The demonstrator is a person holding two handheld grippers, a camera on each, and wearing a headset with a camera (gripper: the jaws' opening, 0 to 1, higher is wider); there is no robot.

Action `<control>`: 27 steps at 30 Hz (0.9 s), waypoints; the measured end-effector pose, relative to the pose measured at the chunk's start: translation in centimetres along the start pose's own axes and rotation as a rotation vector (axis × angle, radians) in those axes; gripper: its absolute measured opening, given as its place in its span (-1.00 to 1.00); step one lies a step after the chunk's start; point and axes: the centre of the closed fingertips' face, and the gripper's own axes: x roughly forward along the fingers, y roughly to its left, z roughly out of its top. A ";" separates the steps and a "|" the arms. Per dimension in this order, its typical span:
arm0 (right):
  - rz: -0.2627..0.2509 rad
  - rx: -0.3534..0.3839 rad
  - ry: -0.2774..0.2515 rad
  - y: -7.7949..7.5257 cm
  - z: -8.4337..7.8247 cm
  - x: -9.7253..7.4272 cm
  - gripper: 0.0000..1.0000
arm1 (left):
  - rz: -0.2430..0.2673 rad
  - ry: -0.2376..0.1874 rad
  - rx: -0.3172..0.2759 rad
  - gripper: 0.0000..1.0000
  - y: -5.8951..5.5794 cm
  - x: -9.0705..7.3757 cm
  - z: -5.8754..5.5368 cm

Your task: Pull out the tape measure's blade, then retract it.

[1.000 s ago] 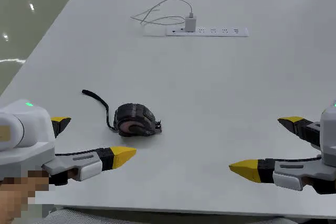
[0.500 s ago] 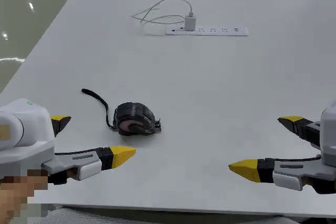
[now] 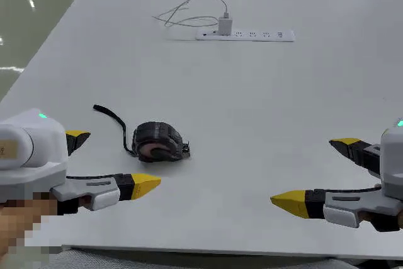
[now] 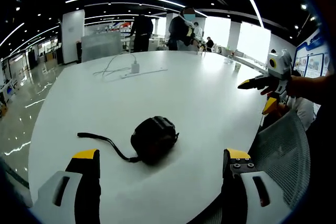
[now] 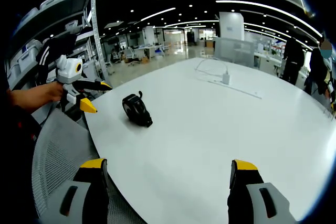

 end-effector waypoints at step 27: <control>-0.008 0.000 0.040 -0.4 -0.1 0.4 0.91 | -0.270 0.091 0.345 0.35 0.8 5.4 0.4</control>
